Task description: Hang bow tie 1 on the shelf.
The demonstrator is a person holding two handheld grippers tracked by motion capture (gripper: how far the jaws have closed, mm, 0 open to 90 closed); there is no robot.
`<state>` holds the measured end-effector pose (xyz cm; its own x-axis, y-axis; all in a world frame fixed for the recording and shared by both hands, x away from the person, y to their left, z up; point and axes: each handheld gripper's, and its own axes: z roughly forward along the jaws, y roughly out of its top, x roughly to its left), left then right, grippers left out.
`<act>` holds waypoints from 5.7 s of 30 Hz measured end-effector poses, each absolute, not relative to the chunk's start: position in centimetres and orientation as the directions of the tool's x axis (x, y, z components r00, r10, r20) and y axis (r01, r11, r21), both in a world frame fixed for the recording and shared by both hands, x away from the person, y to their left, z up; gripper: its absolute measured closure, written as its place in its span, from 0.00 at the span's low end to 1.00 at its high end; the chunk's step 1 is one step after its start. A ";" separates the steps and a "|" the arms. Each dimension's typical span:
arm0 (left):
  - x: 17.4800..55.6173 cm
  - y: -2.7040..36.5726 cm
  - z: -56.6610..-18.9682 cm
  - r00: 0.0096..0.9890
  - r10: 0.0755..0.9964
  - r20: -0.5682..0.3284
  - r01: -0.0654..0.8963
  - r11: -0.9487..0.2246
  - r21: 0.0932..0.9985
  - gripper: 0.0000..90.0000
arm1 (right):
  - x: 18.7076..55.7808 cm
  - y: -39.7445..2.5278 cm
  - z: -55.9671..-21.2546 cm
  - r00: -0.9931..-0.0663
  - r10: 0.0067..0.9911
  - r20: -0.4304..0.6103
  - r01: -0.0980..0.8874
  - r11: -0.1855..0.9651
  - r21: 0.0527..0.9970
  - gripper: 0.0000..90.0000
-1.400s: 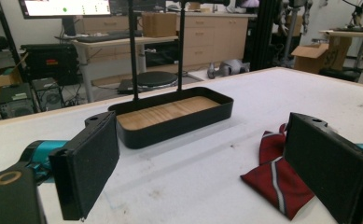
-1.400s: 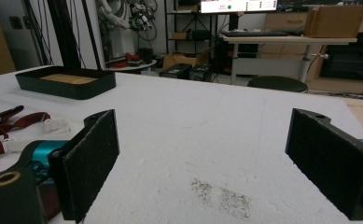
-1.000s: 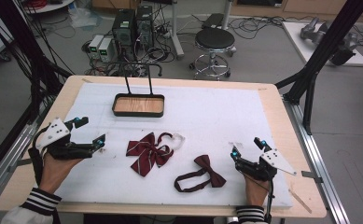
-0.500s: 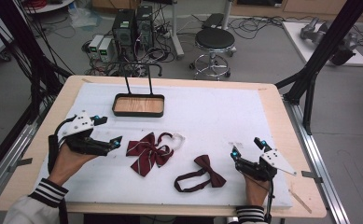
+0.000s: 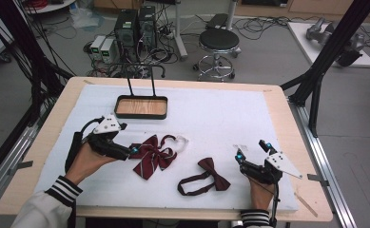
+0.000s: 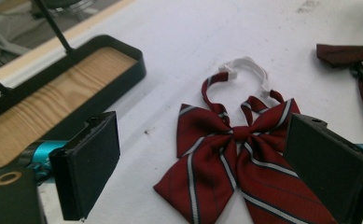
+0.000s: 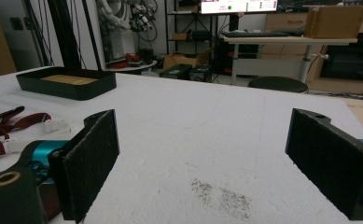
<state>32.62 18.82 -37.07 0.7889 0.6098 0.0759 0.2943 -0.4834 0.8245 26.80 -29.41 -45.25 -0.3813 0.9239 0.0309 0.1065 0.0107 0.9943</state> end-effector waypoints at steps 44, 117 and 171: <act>36.0 12.0 -40.4 0.841 0.540 0.001 0.439 -0.685 0.581 0.24 | 26.8 -29.4 -45.3 -0.381 0.924 0.033 0.106 0.008 0.994 0.10; 36.7 12.0 -38.9 0.828 0.554 0.088 0.414 -0.709 0.571 0.76 | 26.8 -29.4 -45.3 -0.381 0.924 0.030 0.103 0.010 0.995 0.10; 36.3 22.8 -32.4 0.654 0.743 0.145 0.235 -0.382 0.894 0.76 | 26.8 -29.3 -45.3 -0.381 0.924 0.025 0.104 0.016 0.994 0.10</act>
<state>36.27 22.85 -32.43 0.6536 0.7427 0.1453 0.2349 -0.3817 0.8939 26.79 -29.34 -45.26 -0.3805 0.9244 0.0255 0.1042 0.0155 0.9944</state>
